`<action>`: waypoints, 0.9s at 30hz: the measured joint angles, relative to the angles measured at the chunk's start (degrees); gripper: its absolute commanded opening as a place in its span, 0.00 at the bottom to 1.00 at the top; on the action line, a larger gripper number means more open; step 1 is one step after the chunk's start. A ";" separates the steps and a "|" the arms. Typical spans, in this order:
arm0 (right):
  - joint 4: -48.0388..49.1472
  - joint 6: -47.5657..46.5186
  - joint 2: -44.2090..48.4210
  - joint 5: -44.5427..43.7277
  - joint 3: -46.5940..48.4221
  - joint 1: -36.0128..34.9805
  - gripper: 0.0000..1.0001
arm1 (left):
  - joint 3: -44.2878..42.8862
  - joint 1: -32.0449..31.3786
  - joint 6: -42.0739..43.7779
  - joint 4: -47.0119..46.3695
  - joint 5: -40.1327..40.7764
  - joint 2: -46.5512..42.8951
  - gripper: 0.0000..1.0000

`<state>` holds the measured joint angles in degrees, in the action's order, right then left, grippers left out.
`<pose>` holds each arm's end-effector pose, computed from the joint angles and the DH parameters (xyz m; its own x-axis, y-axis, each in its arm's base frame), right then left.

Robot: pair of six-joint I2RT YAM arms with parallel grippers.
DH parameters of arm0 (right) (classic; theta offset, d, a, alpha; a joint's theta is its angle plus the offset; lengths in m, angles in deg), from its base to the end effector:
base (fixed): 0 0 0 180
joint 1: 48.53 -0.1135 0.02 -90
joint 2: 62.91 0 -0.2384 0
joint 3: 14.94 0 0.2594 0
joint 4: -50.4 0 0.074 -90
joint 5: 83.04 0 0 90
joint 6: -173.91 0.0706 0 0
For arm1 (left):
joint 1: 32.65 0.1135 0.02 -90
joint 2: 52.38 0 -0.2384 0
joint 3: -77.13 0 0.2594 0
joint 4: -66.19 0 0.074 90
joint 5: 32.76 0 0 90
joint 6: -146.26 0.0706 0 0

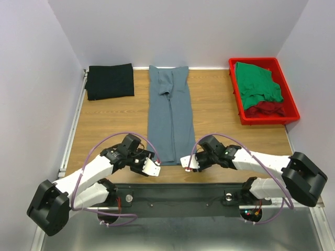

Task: Fold and stack the t-shirts
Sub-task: Fold the tshirt

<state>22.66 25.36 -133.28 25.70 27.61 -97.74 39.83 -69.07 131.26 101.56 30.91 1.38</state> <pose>0.1455 0.2033 0.1008 0.4318 -0.7362 -0.5211 -0.8956 -0.2817 -0.3442 0.1525 -0.1515 0.1244 0.5633 0.6602 -0.4968 0.8059 -0.3063 0.5067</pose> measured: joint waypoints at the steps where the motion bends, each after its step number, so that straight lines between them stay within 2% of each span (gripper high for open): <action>1: 0.81 -0.11 -0.55 0.09 0.02 0.00 0.21 | 0.00 0.00 0.28 -0.39 -0.09 0.61 0.65; 2: 1.53 -0.24 -1.31 0.11 0.02 0.00 0.06 | -0.02 0.00 0.63 -0.63 -0.15 1.22 0.65; 3: 2.16 -0.31 -1.90 0.13 0.04 0.00 0.01 | 0.00 0.00 0.96 -0.85 -0.22 1.77 0.65; 11: 4.00 0.15 -2.82 0.07 0.07 0.00 0.01 | -0.44 -0.70 2.97 -2.25 -0.68 5.92 0.56; 17: 4.52 1.57 -3.98 -0.09 0.94 0.00 0.01 | -4.52 -0.81 1.75 -2.84 -0.61 13.25 0.34; 18: 4.52 1.88 -4.13 -0.15 1.11 0.00 0.01 | -5.07 -0.87 1.42 -2.91 -0.39 14.05 0.26; 23: 4.35 3.93 -4.33 -0.26 1.46 0.00 0.01 | -6.01 -1.14 0.66 -2.91 0.31 15.78 0.00; 27: 2.56 5.70 -3.78 0.02 1.99 -0.02 0.00 | -6.01 -1.66 -0.26 -1.64 0.48 13.86 0.00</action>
<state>25.22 31.07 -137.06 25.72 29.60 -97.77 33.82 -70.74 131.00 99.92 31.40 15.24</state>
